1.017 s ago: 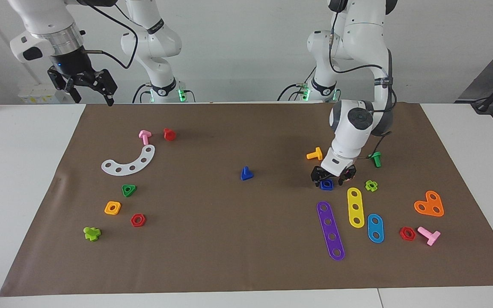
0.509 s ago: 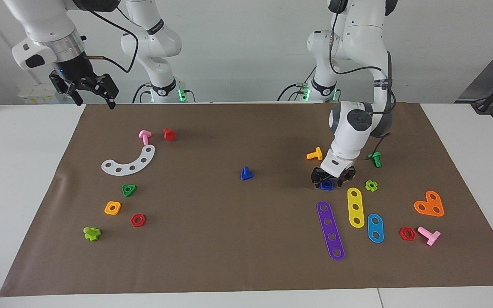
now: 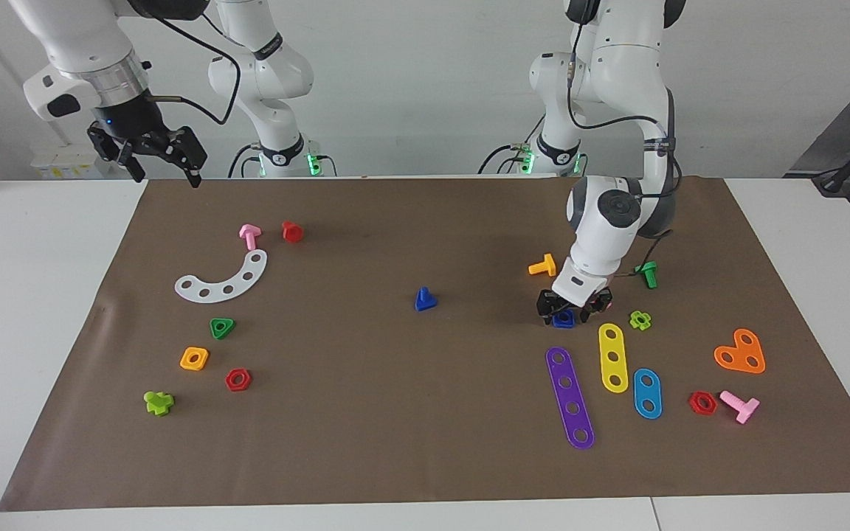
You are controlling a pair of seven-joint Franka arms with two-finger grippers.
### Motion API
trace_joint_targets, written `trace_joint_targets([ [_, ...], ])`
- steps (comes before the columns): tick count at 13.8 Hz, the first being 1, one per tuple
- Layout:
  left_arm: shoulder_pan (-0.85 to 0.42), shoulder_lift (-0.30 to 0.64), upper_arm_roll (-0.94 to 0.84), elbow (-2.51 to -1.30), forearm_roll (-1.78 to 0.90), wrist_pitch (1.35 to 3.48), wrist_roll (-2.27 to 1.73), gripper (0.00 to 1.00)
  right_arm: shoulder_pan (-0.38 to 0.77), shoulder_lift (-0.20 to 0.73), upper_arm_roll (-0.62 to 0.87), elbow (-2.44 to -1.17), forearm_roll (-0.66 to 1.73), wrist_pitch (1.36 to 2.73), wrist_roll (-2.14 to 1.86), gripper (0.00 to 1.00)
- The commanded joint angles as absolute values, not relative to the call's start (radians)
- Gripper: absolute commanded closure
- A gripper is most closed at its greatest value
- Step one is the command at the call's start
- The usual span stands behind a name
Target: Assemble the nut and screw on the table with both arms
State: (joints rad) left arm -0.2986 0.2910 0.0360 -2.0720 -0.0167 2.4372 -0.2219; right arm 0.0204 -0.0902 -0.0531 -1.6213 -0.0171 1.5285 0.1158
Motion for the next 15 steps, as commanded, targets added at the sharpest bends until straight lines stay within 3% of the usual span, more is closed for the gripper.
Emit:
trace_joint_targets([
  [1,-0.318,0.287,0.052,-2.088,-0.017,2.454,-0.233,0.24,0.014,-0.084,-0.049,-1.611,-0.003,1.512,0.106,0.0],
  [5,-0.318,0.287,0.052,-2.088,-0.017,2.447,-0.236,0.31,0.014,-0.087,-0.048,-1.615,-0.003,1.514,0.107,0.0],
  [9,-0.319,0.285,0.052,-2.086,-0.018,2.439,-0.238,0.46,0.014,-0.087,-0.049,-1.615,-0.003,1.514,0.106,0.0],
  [13,-0.319,0.279,0.054,-2.072,-0.018,2.419,-0.25,0.75,0.014,-0.087,-0.049,-1.615,-0.003,1.514,0.107,0.0],
  [14,-0.319,0.272,0.052,-2.069,-0.018,2.411,-0.264,0.9,0.014,-0.087,-0.049,-1.615,-0.003,1.514,0.107,0.0],
  [15,-0.319,0.264,0.054,-2.051,-0.018,2.389,-0.271,0.97,0.014,-0.087,-0.048,-1.615,-0.003,1.514,0.107,0.0],
])
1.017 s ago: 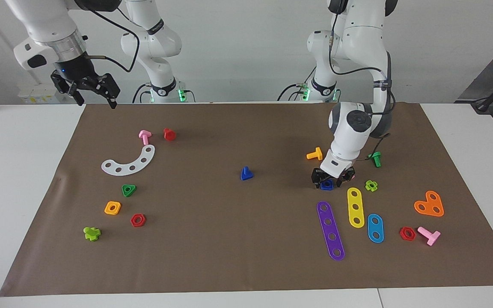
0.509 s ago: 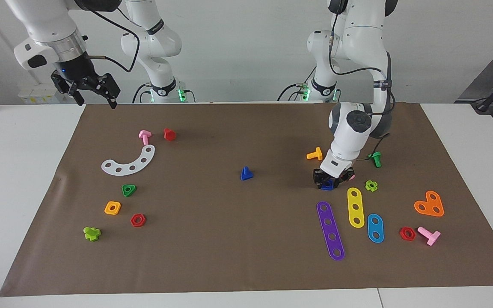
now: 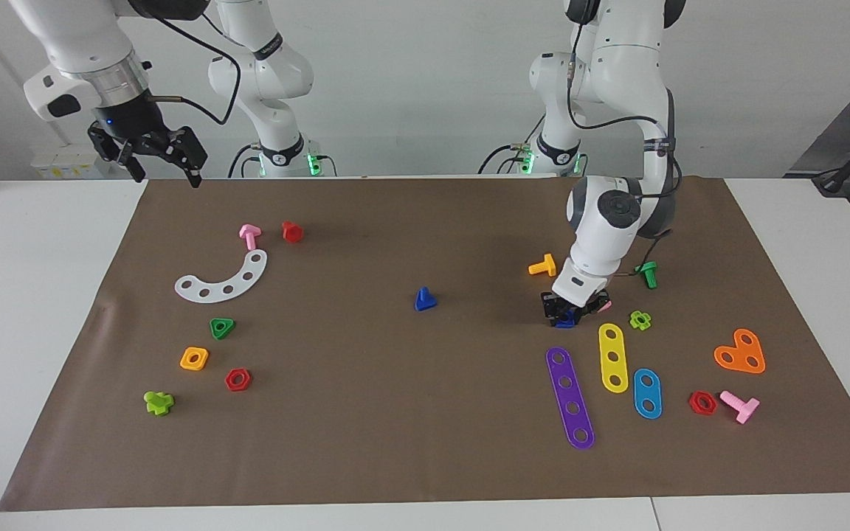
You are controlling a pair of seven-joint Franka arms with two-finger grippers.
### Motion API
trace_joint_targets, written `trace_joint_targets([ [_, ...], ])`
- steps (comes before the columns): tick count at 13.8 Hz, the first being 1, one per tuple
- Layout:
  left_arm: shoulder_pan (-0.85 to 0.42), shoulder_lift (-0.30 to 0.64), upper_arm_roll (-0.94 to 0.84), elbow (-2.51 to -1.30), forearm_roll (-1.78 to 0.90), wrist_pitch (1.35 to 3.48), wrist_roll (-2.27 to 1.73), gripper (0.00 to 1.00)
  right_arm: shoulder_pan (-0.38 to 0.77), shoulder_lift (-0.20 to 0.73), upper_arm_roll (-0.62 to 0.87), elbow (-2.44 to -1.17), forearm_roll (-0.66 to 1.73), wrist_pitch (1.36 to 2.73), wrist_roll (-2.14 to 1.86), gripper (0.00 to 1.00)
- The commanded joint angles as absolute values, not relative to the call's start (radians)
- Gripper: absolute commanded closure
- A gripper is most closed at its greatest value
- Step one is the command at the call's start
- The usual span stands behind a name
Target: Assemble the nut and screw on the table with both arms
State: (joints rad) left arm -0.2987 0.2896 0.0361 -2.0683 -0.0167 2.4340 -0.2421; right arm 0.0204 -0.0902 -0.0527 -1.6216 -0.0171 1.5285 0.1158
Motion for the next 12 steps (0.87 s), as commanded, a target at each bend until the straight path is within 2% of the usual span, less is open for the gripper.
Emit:
trace_joint_targets([
  [1,-0.319,0.258,0.054,-2.031,-0.018,2.353,-0.273,0.98,0.014,-0.087,-0.049,-1.615,-0.003,1.514,0.107,0.0],
  [6,-0.347,0.268,0.055,-1.85,-0.018,2.171,-0.356,1.0,0.014,-0.087,-0.049,-1.615,-0.003,1.516,0.107,0.0],
  [10,-0.455,0.285,0.058,-1.792,-0.005,2.131,-0.503,1.0,0.014,-0.087,-0.049,-1.615,-0.003,1.514,0.107,0.0],
  [12,-0.507,0.311,0.057,-1.709,0.015,2.08,-0.599,1.0,0.014,-0.087,-0.049,-1.615,-0.003,1.516,0.107,0.0],
])
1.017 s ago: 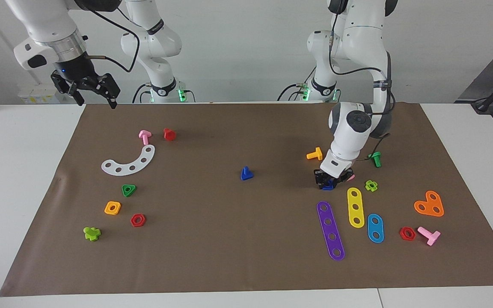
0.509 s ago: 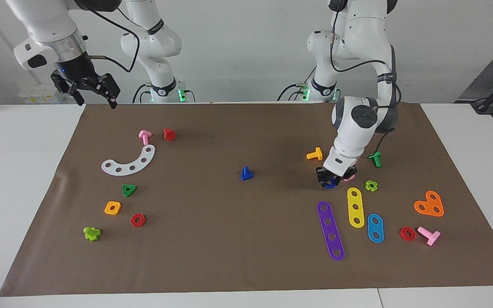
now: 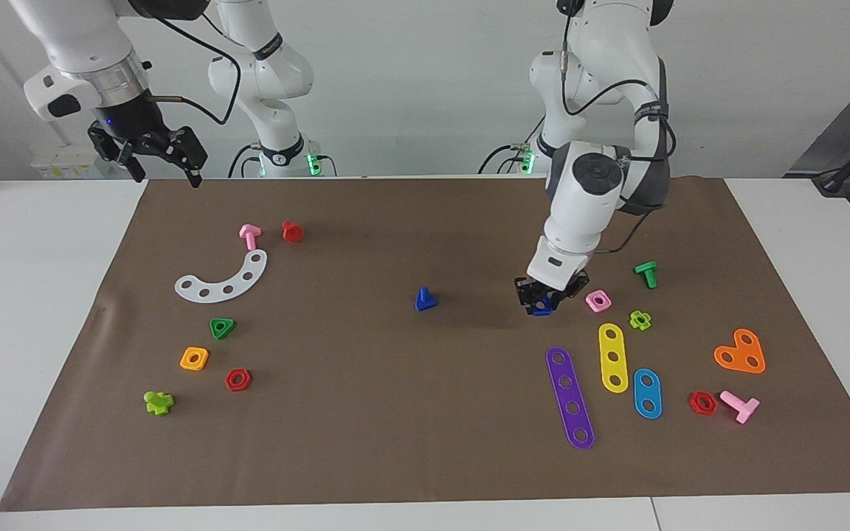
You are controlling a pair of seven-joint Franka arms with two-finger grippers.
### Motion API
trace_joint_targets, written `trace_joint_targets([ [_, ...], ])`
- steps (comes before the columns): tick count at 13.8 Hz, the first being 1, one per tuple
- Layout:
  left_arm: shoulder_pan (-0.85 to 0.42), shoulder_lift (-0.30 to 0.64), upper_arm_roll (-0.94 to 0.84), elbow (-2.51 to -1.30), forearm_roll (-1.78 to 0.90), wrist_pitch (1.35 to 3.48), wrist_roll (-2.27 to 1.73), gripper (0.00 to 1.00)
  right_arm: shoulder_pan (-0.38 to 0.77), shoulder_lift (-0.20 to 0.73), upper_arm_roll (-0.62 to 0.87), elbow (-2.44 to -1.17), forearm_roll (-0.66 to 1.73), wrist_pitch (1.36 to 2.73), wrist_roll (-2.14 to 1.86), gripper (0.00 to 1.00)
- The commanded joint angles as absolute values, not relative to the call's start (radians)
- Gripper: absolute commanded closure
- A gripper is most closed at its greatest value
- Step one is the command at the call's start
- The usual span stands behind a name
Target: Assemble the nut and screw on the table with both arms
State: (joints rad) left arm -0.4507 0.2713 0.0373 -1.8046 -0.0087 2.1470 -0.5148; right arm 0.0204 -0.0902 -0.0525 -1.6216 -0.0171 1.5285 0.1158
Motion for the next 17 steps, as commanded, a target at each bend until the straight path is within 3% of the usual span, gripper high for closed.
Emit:
trace_joint_targets([
  [1,-0.543,0.327,0.057,-1.677,0.014,2.06,-0.639,1.0,0.014,-0.087,-0.049,-1.615,-0.003,1.516,0.107,0.0],
  [7,-0.698,0.379,0.058,-1.643,0.017,2.068,-0.799,1.0,0.014,-0.087,-0.049,-1.615,-0.003,1.516,0.107,0.0],
  [14,-0.759,0.417,0.055,-1.643,0.018,2.178,-0.861,1.0,0.014,-0.087,-0.048,-1.617,-0.003,1.516,0.107,0.0],
  [17,-0.773,0.413,0.054,-1.701,0.018,2.246,-0.862,1.0,0.014,-0.087,-0.049,-1.617,-0.003,1.516,0.107,0.0],
])
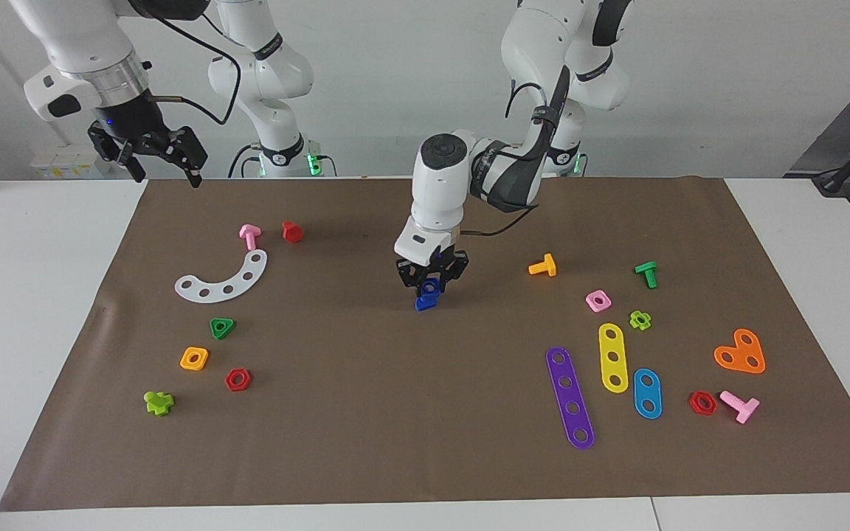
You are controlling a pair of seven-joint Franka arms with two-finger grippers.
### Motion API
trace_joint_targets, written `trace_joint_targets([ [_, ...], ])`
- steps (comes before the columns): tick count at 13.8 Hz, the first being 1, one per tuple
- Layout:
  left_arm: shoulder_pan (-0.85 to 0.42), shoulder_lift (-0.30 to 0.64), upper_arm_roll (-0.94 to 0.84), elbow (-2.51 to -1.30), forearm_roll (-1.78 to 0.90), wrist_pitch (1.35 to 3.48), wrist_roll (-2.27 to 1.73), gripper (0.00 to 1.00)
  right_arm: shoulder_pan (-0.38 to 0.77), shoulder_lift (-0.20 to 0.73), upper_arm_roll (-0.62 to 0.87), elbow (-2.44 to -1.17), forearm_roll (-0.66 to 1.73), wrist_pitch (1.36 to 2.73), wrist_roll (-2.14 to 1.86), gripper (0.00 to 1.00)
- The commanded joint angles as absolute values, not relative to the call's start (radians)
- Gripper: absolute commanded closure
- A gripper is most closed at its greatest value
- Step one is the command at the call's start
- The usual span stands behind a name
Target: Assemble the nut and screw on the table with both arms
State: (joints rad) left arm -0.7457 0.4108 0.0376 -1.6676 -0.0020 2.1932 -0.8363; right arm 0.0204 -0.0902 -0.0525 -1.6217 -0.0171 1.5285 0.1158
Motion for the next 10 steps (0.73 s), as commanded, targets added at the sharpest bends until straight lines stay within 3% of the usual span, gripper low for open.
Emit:
trace_joint_targets([
  [1,-0.773,0.413,0.054,-1.707,0.018,2.25,-0.862,1.0,0.014,-0.089,-0.049,-1.62,-0.003,1.516,0.107,0.0],
  [10,-0.792,0.394,0.055,-1.759,0.018,2.253,-0.864,1.0,0.012,-0.091,-0.049,-1.623,-0.003,1.516,0.106,0.0],
])
